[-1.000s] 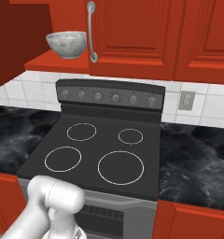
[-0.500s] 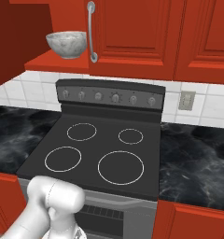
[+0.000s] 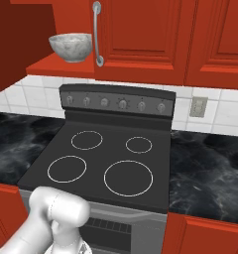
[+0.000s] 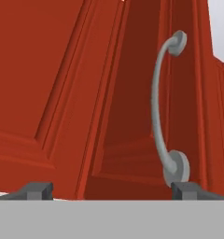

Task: Open the cabinet. Pick the bowls from the counter and place them in the cabinet. Then close the cabinet.

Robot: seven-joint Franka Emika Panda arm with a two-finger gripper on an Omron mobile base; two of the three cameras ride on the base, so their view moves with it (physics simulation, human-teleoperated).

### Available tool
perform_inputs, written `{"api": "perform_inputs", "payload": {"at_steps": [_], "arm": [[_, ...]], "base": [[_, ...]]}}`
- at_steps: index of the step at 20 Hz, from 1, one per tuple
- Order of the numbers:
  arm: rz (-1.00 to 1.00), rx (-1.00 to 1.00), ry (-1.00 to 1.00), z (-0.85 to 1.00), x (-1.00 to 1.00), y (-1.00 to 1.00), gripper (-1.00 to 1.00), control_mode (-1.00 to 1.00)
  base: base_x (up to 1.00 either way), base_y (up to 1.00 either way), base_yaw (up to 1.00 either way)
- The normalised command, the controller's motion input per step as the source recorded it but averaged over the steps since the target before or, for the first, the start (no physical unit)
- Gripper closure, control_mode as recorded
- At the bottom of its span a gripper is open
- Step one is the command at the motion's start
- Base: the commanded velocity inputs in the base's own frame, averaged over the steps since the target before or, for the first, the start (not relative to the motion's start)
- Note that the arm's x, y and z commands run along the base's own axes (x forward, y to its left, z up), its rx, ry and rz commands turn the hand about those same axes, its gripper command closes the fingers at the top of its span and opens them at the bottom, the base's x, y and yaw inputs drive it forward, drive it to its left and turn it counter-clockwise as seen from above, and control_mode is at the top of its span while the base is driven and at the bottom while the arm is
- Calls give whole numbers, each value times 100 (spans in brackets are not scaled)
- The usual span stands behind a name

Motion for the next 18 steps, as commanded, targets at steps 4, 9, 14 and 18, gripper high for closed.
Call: {"api": "perform_inputs", "payload": {"at_steps": [4,9,14,18], "arm": [[0,-1,1,0,62,-7,-100,-100],[0,0,4,0,74,-18,-100,-100],[0,0,1,0,67,-21,-100,-100],[0,0,0,0,46,-34,-100,-100]], "base": [[0,0,0],[0,0,0],[0,0,0],[0,0,0]]}}
